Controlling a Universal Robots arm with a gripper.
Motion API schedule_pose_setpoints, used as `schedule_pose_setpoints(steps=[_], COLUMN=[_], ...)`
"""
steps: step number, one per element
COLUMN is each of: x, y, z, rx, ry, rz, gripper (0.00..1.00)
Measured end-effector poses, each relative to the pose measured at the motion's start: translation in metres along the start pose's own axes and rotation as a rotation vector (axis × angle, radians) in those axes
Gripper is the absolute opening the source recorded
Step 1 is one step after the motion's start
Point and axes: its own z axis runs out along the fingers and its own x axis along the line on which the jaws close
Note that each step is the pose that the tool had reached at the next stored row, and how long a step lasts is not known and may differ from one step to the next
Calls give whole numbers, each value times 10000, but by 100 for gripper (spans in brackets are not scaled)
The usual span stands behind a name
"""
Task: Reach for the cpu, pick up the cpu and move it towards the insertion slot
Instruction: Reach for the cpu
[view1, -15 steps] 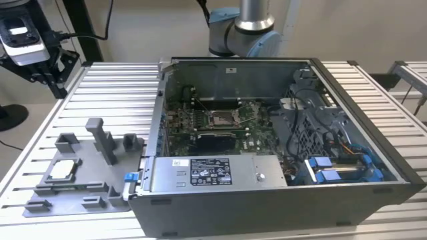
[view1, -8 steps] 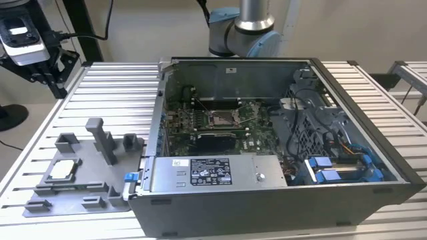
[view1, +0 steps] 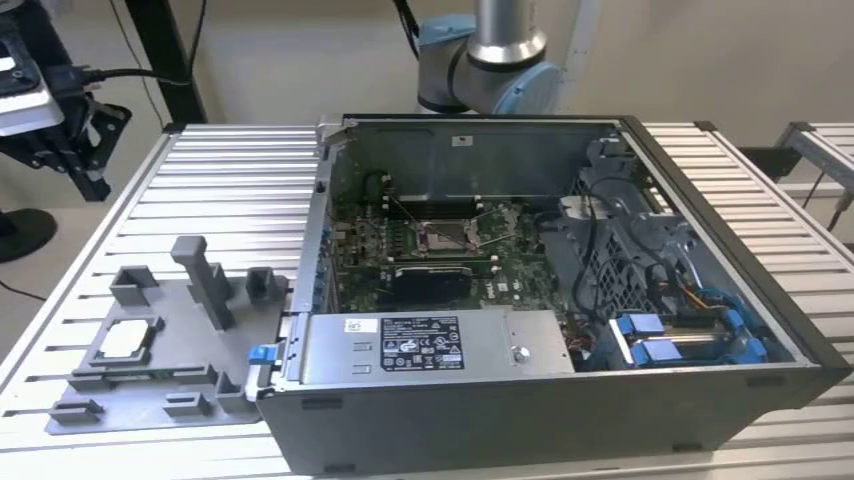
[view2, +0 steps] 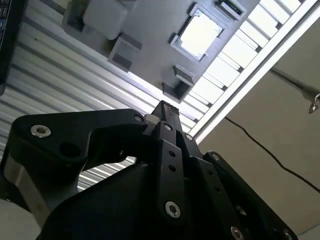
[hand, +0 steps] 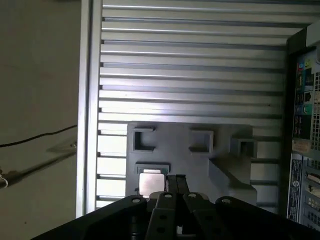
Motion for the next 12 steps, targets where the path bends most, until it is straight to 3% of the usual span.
schedule_pose_setpoints(steps=[4, 9, 12], x=[124, 204, 212], y=[-100, -292, -319], z=[15, 33, 34], rx=[-1, -1, 0], ry=[-1, 0, 0], rz=[0, 0, 1], gripper=[0, 0, 0])
